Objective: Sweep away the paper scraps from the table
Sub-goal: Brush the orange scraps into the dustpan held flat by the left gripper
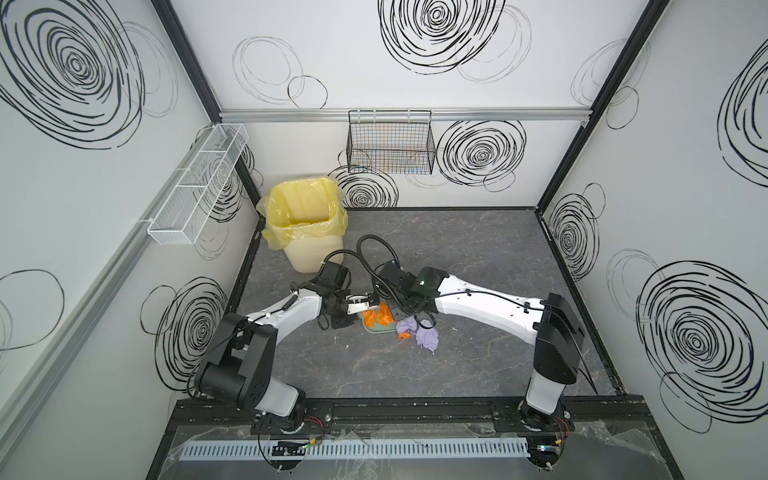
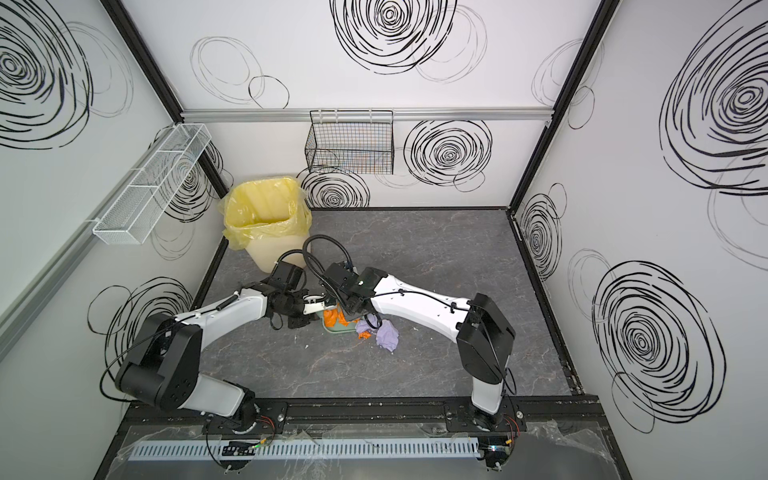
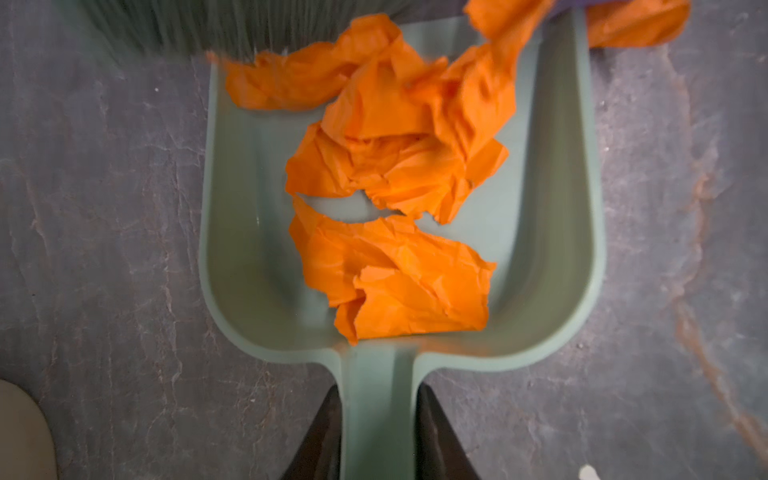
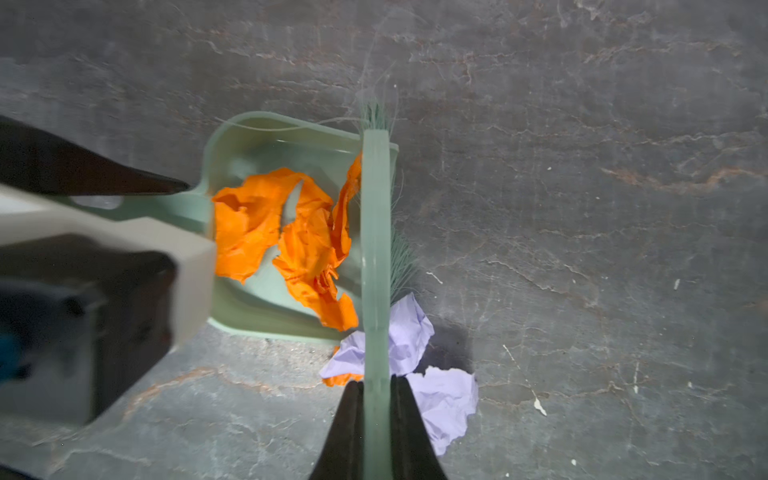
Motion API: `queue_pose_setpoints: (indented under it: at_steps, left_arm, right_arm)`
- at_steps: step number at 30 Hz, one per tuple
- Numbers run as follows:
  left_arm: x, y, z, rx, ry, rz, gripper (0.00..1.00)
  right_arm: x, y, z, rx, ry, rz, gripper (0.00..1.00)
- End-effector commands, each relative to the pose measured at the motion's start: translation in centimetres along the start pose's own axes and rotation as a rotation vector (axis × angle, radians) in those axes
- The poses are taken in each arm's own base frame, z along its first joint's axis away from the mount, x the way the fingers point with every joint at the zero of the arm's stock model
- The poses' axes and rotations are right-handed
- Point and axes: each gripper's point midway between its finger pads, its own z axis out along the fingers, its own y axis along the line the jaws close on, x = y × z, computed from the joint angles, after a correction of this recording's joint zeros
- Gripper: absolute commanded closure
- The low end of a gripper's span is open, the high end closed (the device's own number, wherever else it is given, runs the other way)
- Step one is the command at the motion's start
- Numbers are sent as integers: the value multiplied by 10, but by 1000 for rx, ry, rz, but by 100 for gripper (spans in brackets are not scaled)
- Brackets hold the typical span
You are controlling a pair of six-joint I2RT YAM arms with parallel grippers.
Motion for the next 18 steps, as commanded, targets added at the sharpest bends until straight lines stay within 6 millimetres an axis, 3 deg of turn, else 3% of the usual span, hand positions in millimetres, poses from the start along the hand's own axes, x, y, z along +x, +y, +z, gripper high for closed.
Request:
queue_pose_setpoints:
  at_steps: [1, 12, 18]
  left_arm:
    - [0, -5, 6, 15, 1, -3, 100]
    - [-9, -9, -10, 25, -53, -3, 100]
    - [-9, -9, -22, 12, -65, 12, 100]
  right_arm:
    - [-11, 10, -22, -75, -60, 47, 100]
    - [-12, -17, -54, -54, -124, 111, 100]
    - [-11, -52, -79, -22, -190, 173, 100]
